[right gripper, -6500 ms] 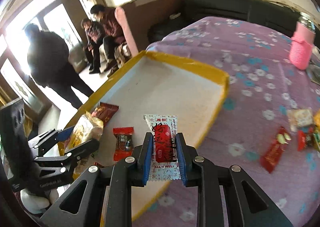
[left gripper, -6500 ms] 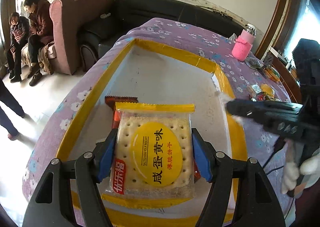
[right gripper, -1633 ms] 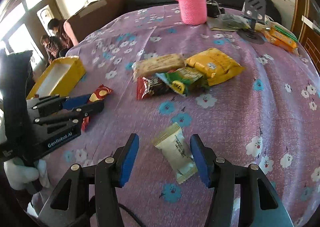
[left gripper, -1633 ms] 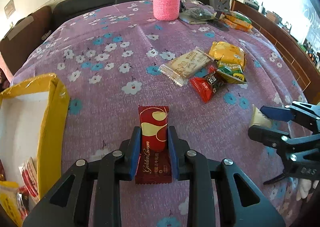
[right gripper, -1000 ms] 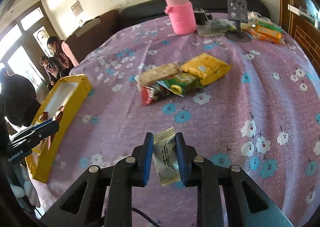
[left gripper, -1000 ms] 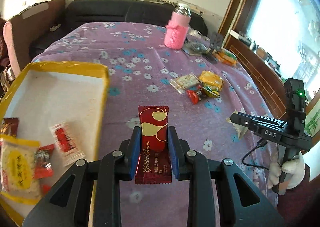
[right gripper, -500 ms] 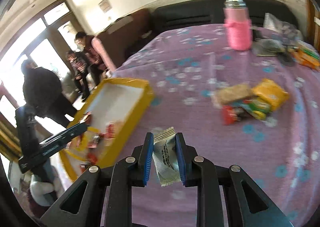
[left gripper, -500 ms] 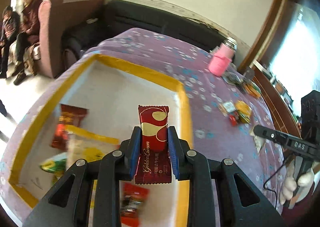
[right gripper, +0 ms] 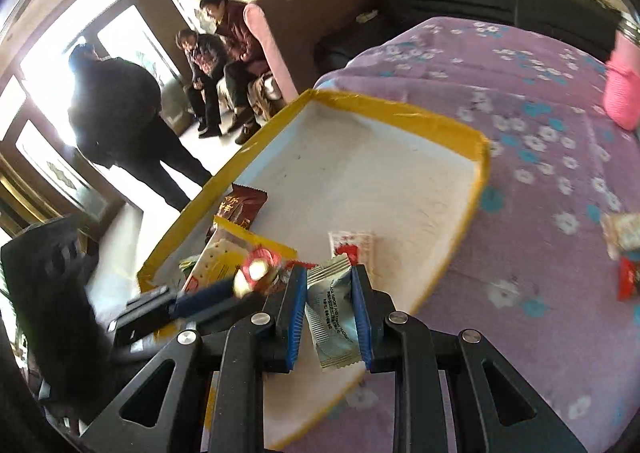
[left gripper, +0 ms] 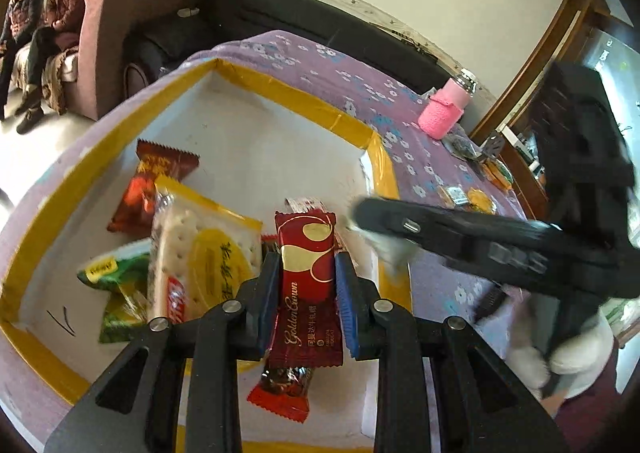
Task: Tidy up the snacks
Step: 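Carry both snacks over the white tray and open both tools to drop them, then swing both tools back over the table toward the remaining snacks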
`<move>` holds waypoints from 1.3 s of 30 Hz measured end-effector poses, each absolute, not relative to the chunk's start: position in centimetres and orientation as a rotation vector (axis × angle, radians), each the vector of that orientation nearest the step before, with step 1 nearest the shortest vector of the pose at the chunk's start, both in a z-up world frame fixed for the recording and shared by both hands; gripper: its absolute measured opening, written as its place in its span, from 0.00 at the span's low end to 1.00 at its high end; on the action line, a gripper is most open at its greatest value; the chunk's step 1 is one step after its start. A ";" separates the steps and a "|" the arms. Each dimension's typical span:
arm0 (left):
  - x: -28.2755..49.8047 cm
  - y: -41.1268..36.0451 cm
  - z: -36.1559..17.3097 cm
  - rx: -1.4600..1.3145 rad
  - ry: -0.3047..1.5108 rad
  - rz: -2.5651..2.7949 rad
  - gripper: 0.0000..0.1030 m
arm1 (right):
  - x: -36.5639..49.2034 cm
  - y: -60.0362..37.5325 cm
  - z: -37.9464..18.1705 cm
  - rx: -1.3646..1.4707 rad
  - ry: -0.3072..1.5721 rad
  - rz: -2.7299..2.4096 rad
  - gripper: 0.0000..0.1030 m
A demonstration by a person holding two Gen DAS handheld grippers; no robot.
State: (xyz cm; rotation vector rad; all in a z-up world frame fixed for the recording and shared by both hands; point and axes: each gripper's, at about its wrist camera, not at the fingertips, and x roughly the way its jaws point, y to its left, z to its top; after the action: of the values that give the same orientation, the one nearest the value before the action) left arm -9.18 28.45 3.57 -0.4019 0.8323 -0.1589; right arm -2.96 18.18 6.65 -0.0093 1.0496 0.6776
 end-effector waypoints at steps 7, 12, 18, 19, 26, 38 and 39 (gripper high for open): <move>-9.7 28.6 2.6 -0.452 0.839 -0.186 0.23 | 0.0 20.4 5.1 -0.041 1.079 0.627 0.22; -9.8 28.7 2.4 -0.486 0.840 -0.193 0.30 | 1.9 21.1 4.2 0.005 1.103 0.632 0.25; -11.2 28.4 3.4 -0.470 0.791 -0.195 0.52 | 1.6 19.9 5.2 0.058 1.056 0.627 0.35; -11.4 28.3 3.7 -0.467 0.781 -0.194 0.58 | 1.2 19.5 5.4 0.053 1.043 0.626 0.37; -13.5 26.7 5.9 -0.475 0.729 -0.225 0.73 | -2.1 16.0 7.5 0.008 0.952 0.610 0.45; -16.3 21.2 10.1 -0.429 0.706 -0.260 0.81 | -10.2 4.4 13.9 -0.008 0.710 0.500 0.50; -16.7 20.7 10.5 -0.436 0.697 -0.278 0.81 | -11.1 3.2 14.7 -0.011 0.680 0.478 0.51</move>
State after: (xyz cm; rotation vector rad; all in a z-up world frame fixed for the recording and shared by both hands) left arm -16.73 20.73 10.46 -0.4359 0.6970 -0.2778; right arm -11.13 3.19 14.70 -0.0110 0.6801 0.4775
